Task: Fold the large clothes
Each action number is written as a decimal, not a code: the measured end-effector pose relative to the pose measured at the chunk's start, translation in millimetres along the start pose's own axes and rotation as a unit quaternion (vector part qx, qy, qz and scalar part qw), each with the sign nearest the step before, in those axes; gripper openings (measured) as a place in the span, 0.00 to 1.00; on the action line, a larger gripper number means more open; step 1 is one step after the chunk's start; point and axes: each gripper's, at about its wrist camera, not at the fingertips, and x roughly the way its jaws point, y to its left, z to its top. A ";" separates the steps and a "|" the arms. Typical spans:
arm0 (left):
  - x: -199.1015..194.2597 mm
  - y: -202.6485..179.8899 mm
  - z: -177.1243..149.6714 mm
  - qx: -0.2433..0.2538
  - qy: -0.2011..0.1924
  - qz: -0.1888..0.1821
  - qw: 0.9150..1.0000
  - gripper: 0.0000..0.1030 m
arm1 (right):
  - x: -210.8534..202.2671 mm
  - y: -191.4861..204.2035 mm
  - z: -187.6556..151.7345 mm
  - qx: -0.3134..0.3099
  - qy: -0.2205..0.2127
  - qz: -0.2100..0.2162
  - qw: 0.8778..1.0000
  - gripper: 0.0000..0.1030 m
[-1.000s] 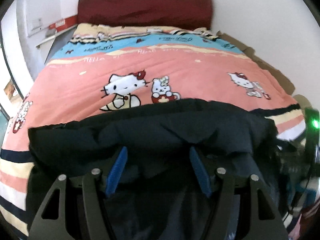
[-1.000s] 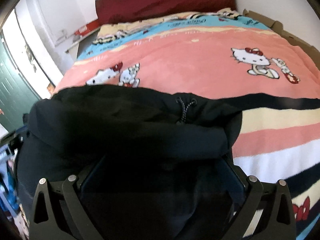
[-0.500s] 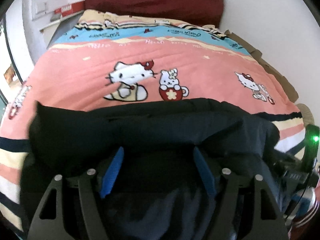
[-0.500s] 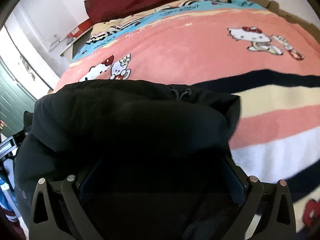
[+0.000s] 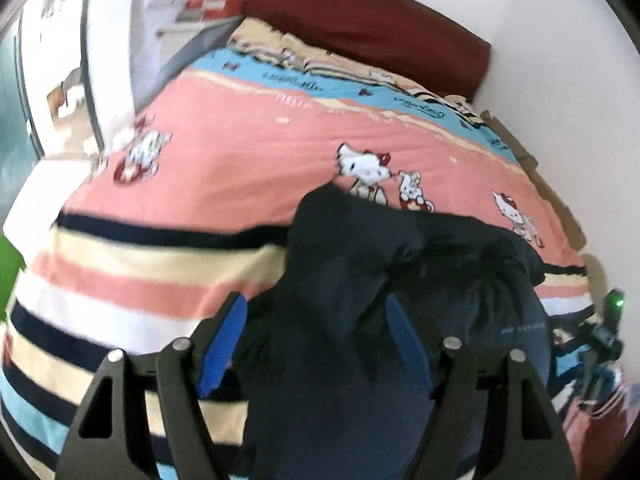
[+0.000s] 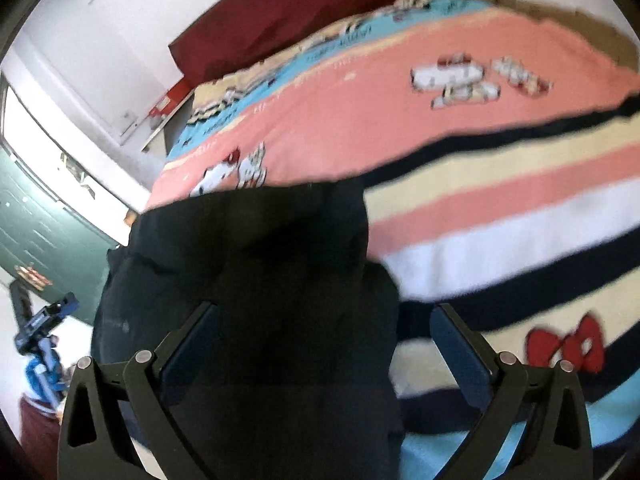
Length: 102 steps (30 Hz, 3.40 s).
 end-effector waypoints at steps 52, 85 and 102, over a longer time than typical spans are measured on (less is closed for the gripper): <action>7.3 11.3 -85.5 -0.063 0.027 -0.267 0.961 0.25 | 6.4 83.7 -51.0 -0.101 0.006 0.158 0.982 0.22; -92.4 -54.3 -108.5 -0.001 -0.074 -0.122 0.990 0.65 | -91.4 102.4 -88.8 -0.126 -0.073 -0.009 0.989 0.98; 56.1 -102.2 -77.0 0.017 -0.033 -0.006 0.999 0.67 | 52.2 222.2 -76.9 -0.235 -0.051 -0.050 0.969 0.98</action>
